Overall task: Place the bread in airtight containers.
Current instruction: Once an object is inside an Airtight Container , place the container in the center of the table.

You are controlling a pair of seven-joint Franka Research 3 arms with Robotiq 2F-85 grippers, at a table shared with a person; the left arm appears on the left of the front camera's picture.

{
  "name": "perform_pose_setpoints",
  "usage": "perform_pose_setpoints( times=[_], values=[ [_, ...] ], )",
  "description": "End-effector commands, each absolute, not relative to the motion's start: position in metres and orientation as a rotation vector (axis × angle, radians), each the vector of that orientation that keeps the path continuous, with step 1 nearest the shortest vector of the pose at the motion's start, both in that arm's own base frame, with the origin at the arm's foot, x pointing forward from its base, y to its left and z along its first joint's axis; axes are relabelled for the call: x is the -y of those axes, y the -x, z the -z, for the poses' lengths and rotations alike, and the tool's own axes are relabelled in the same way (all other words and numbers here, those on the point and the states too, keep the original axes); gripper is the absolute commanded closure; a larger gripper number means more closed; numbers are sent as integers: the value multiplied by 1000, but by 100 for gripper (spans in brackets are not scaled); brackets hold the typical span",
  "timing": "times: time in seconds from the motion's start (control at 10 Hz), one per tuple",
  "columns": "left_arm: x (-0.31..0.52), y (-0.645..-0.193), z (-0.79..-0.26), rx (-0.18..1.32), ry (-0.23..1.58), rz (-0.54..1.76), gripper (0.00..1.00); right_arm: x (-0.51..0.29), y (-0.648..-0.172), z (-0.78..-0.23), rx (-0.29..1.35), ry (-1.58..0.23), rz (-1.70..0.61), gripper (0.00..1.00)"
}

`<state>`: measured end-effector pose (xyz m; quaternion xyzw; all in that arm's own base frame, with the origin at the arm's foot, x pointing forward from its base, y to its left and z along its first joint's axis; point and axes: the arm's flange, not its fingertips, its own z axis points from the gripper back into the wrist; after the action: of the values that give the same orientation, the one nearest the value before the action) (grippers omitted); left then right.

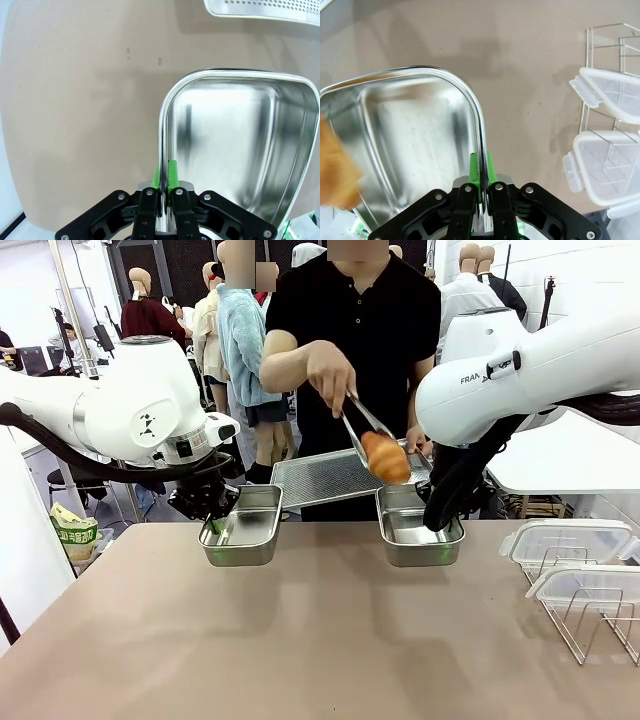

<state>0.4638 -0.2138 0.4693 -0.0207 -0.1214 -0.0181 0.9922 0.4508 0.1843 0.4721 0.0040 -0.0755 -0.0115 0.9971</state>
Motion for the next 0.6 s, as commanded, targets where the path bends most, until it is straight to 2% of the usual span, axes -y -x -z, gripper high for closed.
perform_pose_setpoints(
  times=[0.0, 0.5],
  values=[
    [213, -463, -472, 250, 43, 32, 100, -183, -451, -474, 157, -5, 21, 100],
    [213, -463, -472, 250, 43, 32, 100, -183, -451, -474, 157, -5, 21, 100]
  ],
)
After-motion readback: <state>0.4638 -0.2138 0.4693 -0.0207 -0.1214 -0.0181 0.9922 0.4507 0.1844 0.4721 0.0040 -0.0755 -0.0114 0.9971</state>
